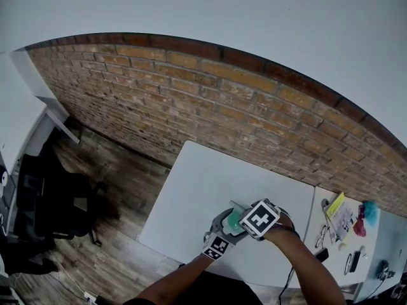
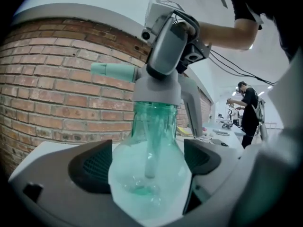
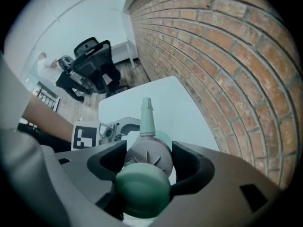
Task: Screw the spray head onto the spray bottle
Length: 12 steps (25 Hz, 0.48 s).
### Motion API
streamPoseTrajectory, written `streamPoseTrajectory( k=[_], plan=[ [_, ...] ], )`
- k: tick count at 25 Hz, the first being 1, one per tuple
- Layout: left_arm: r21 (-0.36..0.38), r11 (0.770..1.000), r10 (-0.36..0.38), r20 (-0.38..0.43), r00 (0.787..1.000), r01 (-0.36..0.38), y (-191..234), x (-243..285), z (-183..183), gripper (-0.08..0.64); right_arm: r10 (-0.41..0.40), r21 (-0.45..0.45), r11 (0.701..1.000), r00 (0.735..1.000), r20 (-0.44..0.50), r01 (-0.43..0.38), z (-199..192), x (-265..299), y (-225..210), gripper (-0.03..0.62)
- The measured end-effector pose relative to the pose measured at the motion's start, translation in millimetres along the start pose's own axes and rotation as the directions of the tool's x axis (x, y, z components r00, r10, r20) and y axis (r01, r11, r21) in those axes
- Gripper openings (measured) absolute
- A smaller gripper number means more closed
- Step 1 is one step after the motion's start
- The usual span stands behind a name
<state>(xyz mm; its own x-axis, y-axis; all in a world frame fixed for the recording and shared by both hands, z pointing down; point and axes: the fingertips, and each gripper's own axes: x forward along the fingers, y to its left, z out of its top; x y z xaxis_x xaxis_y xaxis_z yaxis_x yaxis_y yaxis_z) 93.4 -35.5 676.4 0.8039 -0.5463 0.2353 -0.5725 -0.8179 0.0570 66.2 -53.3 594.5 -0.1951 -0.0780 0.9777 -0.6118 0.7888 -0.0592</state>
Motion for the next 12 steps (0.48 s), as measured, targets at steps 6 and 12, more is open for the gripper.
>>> streamPoseTrajectory(
  k=[6, 12],
  plan=[
    [-0.029, 0.998, 0.05, -0.014, 0.999, -0.05, -0.5, 0.2, -3.3, 0.457, -0.035, 0.114, 0.993, 0.999, -0.002, 0.035, 0.0, -2.1, -2.2, 0.307],
    [-0.03, 0.999, 0.027, -0.012, 1.0, -0.027, 0.2, 0.3, -7.7, 0.456, 0.017, 0.029, 0.999, 0.976, 0.219, -0.024, 3.1, -46.6, -8.4, 0.31]
  ],
)
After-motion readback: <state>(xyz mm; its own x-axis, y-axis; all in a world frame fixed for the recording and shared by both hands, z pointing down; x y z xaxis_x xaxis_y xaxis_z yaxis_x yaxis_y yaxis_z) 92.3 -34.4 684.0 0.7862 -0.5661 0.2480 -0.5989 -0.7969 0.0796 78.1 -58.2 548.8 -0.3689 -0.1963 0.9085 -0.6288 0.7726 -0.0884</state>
